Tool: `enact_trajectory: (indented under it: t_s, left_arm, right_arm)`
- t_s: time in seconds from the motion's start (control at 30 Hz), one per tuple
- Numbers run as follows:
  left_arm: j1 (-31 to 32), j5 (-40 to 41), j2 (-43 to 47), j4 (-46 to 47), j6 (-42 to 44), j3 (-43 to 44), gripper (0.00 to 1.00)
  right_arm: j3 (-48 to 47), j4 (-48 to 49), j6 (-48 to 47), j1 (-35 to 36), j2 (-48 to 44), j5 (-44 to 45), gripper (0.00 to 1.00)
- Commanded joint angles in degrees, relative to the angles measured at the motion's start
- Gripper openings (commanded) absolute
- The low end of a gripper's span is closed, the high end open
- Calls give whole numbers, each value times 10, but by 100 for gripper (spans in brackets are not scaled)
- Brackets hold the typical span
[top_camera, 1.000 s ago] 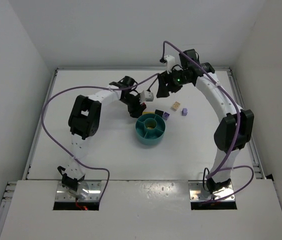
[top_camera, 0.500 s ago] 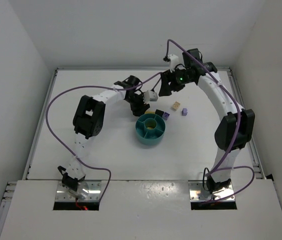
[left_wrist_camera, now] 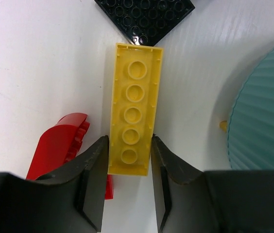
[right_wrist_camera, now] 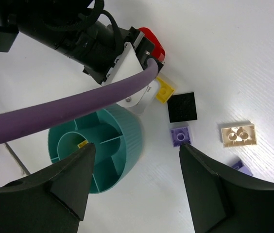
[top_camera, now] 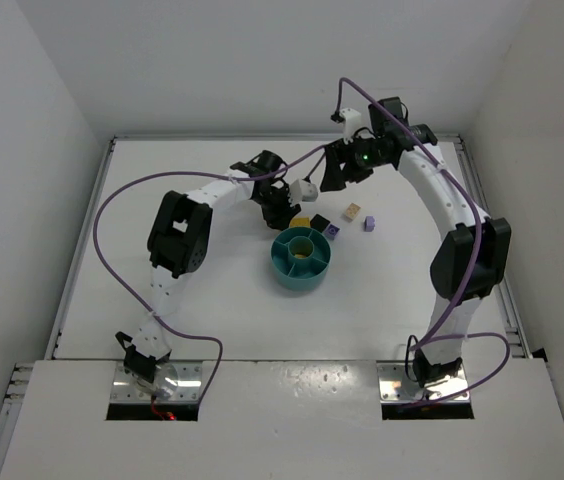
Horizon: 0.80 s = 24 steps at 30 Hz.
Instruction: Sort the legos into containers by color
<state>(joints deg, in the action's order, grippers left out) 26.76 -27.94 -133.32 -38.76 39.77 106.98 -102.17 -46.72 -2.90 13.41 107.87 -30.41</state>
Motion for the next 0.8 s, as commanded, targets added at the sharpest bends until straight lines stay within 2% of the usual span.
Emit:
enact_trajectory:
  t_s: [0.0, 0.03, 0.3, 0.6, 0.77]
  left_arm:
    - [11, 22, -12, -11, 7, -17, 17]
    - [6, 22, -6, -11, 7, -17, 13]
    - [-37, -32, 34, 1, -26, -24, 6]
    - [-64, -57, 105, 78, -84, -57, 4]
    - [-80, -70, 155, 105, -101, -83, 3]
  right_arm:
    - [0, 29, 25, -10, 8, 4, 71]
    - [0, 29, 25, -10, 13, 4, 71]
    - [0, 39, 37, -15, 24, -39, 71]
    - [-6, 56, 61, -15, 37, -56, 71]
    - [-6, 85, 116, -15, 52, -97, 71]
